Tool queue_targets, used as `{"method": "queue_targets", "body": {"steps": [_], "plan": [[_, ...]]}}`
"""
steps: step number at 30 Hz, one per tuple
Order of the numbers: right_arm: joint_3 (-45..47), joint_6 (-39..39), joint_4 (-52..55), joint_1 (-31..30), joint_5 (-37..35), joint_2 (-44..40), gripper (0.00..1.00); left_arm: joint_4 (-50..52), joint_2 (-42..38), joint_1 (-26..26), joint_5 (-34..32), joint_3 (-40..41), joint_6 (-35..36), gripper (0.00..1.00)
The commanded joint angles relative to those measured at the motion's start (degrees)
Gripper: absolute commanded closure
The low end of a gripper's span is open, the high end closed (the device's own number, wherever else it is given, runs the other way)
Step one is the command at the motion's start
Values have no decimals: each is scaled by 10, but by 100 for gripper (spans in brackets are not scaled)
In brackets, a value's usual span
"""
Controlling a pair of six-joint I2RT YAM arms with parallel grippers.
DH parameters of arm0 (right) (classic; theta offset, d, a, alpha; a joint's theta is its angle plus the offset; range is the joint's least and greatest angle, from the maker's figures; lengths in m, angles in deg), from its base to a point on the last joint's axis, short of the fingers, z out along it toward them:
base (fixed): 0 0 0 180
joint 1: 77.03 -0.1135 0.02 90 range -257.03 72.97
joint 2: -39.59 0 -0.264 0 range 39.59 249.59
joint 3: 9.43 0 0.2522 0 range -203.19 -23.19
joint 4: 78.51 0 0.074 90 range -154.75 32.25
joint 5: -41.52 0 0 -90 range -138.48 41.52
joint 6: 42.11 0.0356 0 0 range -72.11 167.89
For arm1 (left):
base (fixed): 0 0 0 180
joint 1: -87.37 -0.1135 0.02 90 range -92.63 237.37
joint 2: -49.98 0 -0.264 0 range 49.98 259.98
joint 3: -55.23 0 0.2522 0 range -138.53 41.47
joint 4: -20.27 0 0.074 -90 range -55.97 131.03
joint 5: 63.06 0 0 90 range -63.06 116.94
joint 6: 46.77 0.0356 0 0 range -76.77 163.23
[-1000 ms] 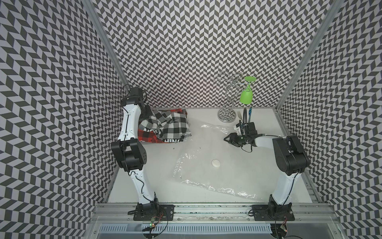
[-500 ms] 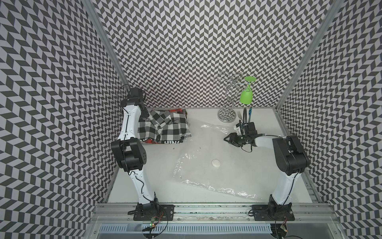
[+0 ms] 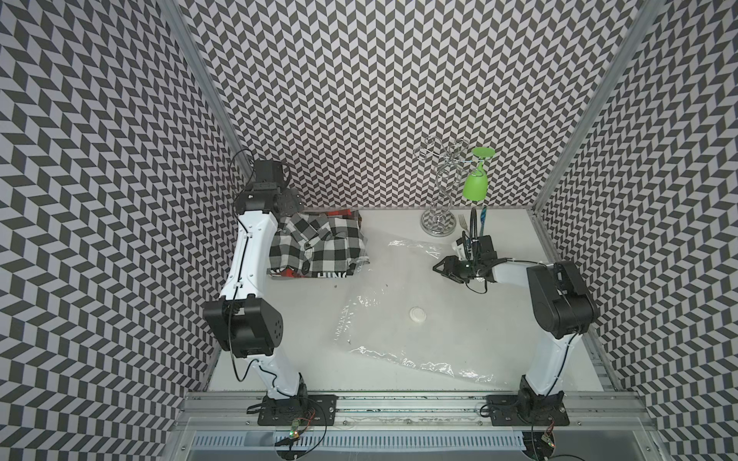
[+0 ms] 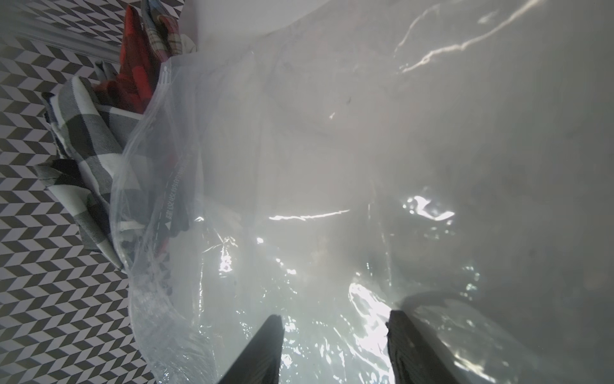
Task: Take the shirt out of the vacuum bag
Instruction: Place the shirt at the corner of the board, then adjust the shirt at the corner of the board.
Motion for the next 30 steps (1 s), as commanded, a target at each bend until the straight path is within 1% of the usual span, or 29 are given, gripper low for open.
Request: {"method": "queue_targets", "body": {"steps": [1,4,6,9,11,13,14,17,21,24,26,27,28,29,30], "plan": [[39,-7,111,13,-99,33,46,-34,-36,-10,111,98,-25,1],[45,-7,110,14,-100,28,46,-55,-81,-33,170,202,-41,2],[47,-6,108,14,-100,26,46,-76,-112,-59,207,270,-56,5],[50,-2,103,14,-96,23,46,-117,-160,-87,234,353,-68,14],[51,0,102,13,-95,23,46,-132,-168,-110,255,382,-70,21],[51,-2,102,14,-96,23,46,-144,-166,-132,268,399,-69,33],[52,-2,102,14,-97,22,46,-150,-162,-143,270,405,-68,37],[56,-2,101,14,-96,18,46,-162,-154,-167,287,403,-64,41],[68,0,94,13,-96,14,46,-180,-156,-177,300,402,-71,42],[77,5,84,13,-90,12,47,-241,-155,-235,392,459,-122,41],[80,5,82,13,-89,9,46,-285,-157,-268,431,493,-147,40],[82,4,82,13,-89,8,46,-298,-159,-278,440,501,-154,39],[84,4,81,13,-89,7,47,-319,-161,-290,459,512,-168,35],[86,3,81,13,-90,5,46,-344,-164,-303,482,525,-188,32],[86,2,80,13,-91,5,46,-368,-166,-315,499,536,-207,30]]}}
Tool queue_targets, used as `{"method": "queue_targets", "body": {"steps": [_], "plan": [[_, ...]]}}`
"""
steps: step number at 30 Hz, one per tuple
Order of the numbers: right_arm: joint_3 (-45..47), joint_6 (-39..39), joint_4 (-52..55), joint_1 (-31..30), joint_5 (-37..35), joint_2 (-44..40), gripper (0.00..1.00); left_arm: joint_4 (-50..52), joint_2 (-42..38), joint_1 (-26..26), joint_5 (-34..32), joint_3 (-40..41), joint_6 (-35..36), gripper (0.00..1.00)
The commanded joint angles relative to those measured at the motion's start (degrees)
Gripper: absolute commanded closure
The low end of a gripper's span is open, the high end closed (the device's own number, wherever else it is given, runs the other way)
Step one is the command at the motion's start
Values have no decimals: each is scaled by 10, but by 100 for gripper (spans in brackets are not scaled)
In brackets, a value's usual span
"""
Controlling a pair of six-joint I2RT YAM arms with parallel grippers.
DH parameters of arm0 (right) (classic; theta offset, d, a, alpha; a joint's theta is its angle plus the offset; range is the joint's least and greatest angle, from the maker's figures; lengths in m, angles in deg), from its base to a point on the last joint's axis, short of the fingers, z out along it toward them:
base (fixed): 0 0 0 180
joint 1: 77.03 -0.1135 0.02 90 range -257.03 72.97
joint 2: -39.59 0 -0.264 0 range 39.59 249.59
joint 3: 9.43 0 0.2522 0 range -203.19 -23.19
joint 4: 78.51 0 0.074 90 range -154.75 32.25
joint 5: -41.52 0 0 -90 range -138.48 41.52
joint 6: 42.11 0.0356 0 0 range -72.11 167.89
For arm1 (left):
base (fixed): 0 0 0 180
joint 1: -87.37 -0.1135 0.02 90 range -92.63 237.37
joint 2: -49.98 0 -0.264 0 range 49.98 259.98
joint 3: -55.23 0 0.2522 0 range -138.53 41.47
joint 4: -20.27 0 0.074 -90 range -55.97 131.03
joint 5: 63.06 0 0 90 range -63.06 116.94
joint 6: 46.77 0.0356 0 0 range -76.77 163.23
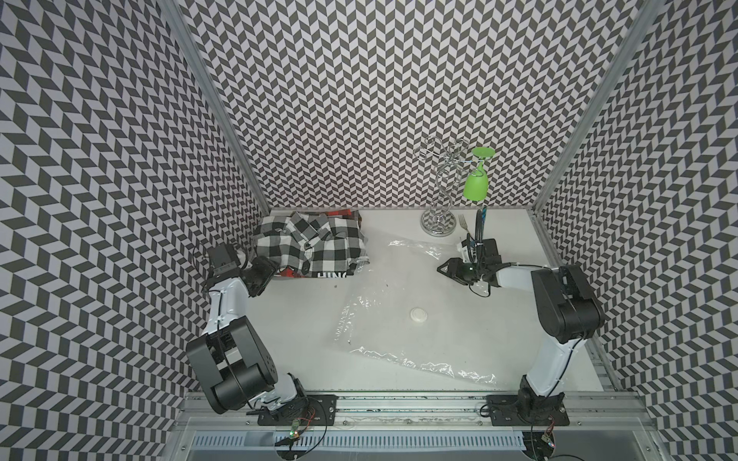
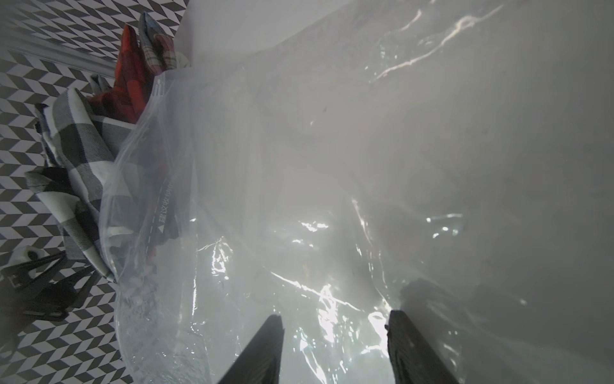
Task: Take the shirt out of the vacuum bag
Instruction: Adjust the shirt at the corner of the board.
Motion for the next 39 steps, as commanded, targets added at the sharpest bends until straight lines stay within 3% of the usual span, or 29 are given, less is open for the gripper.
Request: {"method": "queue_targets", "body": {"steps": [1,12,16,25,34,39], "plan": [[42,0,114,5,-67,35,46,-121,-15,-33,99,31,-81,30],[52,-3,101,5,-59,36,46,-352,-7,-83,201,128,-249,27],[58,0,90,6,-56,34,46,-323,11,-84,198,112,-234,28],[68,6,65,5,-41,38,46,-421,43,-74,194,163,-308,32],[72,5,57,6,-34,43,46,-451,90,-39,150,145,-329,33],[74,6,57,6,-33,43,47,-435,115,-38,132,122,-311,44]]}}
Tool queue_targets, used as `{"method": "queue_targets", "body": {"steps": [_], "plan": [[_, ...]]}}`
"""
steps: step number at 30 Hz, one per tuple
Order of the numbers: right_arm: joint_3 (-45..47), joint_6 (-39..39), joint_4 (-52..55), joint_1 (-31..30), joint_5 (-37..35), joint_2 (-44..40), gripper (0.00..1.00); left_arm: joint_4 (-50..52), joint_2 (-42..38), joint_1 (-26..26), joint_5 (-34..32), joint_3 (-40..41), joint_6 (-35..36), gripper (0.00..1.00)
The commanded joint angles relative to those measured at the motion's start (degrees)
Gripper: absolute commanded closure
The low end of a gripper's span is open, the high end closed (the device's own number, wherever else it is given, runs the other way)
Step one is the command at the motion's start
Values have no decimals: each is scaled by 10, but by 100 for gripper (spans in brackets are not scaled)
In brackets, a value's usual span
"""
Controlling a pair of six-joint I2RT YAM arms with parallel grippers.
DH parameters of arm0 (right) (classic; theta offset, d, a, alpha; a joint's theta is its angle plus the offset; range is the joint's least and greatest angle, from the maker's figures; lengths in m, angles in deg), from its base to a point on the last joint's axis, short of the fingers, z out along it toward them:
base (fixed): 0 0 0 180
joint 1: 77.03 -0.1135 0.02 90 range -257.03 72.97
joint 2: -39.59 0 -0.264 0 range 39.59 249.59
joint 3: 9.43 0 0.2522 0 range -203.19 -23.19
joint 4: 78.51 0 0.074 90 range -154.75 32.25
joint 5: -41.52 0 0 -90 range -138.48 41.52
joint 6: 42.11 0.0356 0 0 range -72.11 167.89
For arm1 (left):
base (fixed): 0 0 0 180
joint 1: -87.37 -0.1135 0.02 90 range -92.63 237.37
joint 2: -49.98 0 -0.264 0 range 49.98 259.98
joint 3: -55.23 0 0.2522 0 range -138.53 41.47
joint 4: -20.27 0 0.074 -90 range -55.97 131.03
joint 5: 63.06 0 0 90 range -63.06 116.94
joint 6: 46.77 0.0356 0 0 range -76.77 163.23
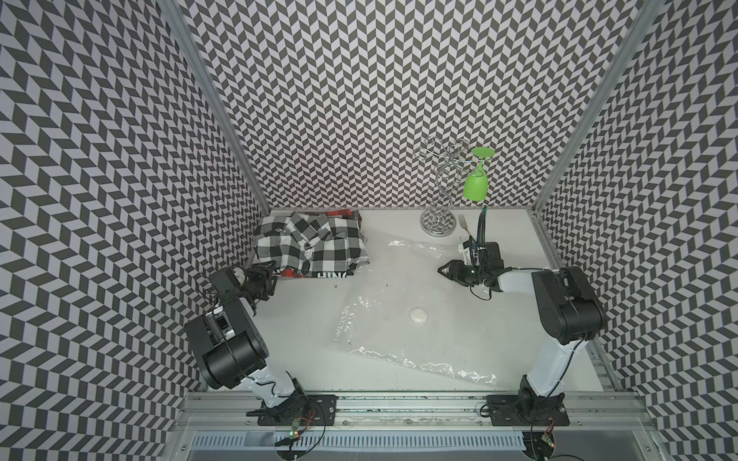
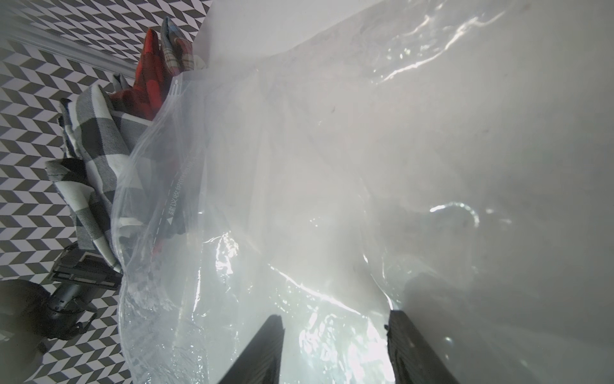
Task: Take the shirt out of the vacuum bag
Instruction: Adjust the shirt at the corner of the board.
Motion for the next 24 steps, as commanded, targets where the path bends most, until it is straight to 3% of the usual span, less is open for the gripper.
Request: {"method": "queue_targets", "body": {"steps": [1,10,16,20,24], "plan": [[39,4,119,3,-49,47,47,-3,10,-1,-22,-29,19,46],[33,2,123,2,-50,51,47,139,12,-2,-51,-116,138,52],[27,2,126,3,-47,59,47,147,29,0,-55,-124,152,87],[28,1,127,2,-47,57,47,231,20,4,-95,-160,214,88],[24,1,131,3,-48,56,47,263,19,2,-125,-167,235,73]]}}
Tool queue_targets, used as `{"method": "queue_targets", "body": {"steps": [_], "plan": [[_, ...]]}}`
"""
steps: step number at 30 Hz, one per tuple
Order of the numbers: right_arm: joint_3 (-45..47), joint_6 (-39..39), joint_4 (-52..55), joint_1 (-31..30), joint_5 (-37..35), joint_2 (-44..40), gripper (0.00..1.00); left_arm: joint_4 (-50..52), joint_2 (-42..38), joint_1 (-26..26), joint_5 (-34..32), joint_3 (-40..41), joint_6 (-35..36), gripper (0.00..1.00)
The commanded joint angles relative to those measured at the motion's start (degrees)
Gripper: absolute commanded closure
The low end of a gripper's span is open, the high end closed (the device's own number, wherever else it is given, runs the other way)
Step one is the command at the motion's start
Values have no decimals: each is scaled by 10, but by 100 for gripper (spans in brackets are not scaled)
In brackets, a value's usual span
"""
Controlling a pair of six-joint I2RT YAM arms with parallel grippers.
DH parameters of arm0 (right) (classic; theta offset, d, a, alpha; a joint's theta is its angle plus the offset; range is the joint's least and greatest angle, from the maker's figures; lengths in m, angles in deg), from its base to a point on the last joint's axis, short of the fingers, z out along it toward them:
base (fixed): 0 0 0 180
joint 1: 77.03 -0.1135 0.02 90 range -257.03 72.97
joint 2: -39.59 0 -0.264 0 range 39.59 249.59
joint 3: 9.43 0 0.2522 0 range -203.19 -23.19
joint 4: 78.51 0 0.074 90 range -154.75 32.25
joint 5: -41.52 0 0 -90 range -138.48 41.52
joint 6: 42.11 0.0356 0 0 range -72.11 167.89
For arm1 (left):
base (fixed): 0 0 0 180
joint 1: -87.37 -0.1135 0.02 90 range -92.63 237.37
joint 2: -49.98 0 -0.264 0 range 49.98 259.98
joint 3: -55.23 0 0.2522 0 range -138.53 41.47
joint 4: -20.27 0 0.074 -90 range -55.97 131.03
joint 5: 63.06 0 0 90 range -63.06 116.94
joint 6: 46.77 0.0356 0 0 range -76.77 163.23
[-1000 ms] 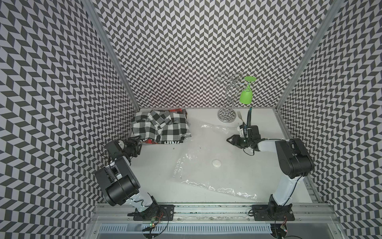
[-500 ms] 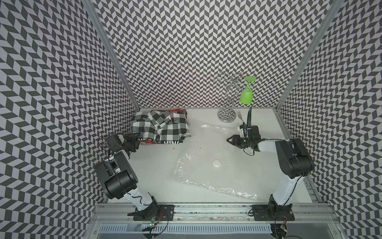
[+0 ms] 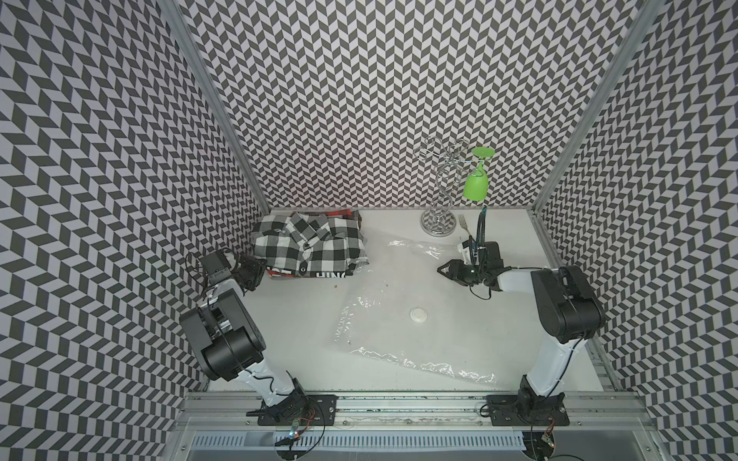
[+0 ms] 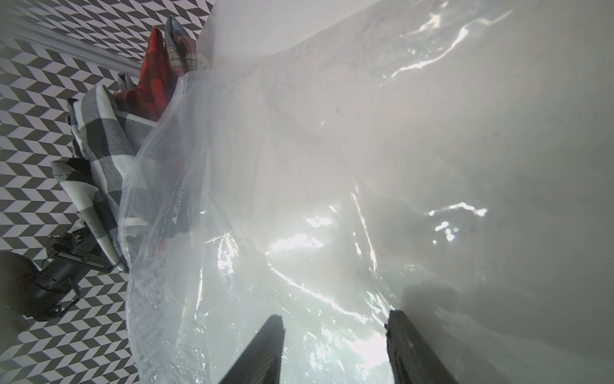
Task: Take the shirt out of the vacuum bag
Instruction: Adjust the shirt at the corner of the board.
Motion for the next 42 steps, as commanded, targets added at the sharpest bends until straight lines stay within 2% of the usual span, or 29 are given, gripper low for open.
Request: {"method": "queue_targets", "body": {"steps": [1,3,5,8,12,14,18,24,27,31,35,37,42], "plan": [[28,1,135,2,-59,49,47,54,-9,-1,-45,-18,40,66],[20,-5,146,2,-69,45,47,73,-20,0,-65,-36,47,43],[14,-8,159,2,-80,41,47,110,-35,0,-97,-64,54,28],[14,-7,167,4,-98,28,47,134,-71,26,-120,-91,54,15],[-3,3,194,3,-118,25,48,175,-111,122,-182,-124,60,12],[-13,6,214,3,-143,12,48,177,-131,161,-192,-127,47,12],[-41,-11,272,11,-224,-8,47,193,-166,249,-197,-136,41,12],[-89,-36,305,47,-272,11,47,194,-205,386,-176,-94,39,12],[-135,-54,314,64,-295,26,47,204,-202,466,-190,-86,49,12],[-201,-61,354,89,-285,21,47,192,-161,565,-169,-82,70,12],[-195,-75,378,94,-312,-40,46,190,-97,650,-167,-110,104,12],[-195,-82,412,104,-299,-56,45,193,-63,682,-161,-128,116,12],[-96,-42,416,109,-264,-141,45,218,28,739,-169,-188,158,13]]}}
